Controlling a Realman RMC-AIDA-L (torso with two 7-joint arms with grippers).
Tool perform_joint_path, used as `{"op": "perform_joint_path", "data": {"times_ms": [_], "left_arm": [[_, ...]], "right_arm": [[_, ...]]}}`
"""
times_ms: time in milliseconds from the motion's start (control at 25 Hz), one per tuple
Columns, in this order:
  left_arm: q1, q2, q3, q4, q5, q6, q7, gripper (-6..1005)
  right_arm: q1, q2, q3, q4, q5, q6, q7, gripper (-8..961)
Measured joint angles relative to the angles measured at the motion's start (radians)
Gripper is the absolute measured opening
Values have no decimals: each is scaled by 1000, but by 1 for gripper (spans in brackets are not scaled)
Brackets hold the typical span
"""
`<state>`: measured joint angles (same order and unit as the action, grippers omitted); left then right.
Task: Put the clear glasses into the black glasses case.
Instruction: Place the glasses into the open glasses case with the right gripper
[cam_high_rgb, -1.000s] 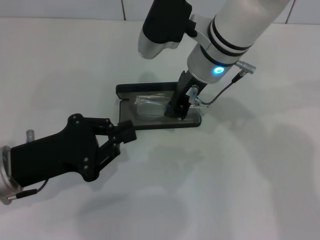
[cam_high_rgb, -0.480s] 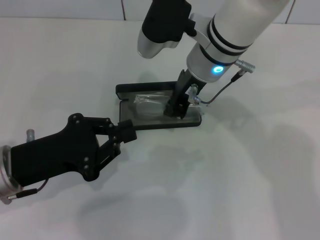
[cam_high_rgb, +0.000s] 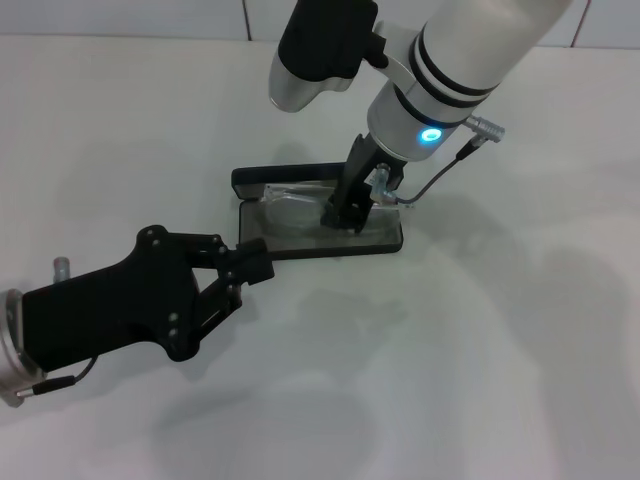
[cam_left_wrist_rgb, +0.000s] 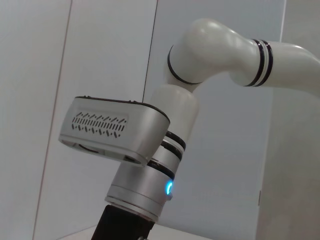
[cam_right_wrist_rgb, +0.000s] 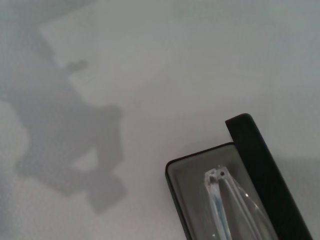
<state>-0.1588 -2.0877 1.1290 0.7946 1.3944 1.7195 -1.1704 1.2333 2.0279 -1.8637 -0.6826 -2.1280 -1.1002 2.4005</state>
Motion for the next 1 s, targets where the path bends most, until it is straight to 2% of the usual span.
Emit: {"op": "perform_joint_path", "data": {"times_ms": [1000], "left_arm": [[-10, 2, 0, -11, 4, -2, 3, 83]], "right_arm": [[-13, 0, -16, -3, 11, 5, -2, 164]]}}
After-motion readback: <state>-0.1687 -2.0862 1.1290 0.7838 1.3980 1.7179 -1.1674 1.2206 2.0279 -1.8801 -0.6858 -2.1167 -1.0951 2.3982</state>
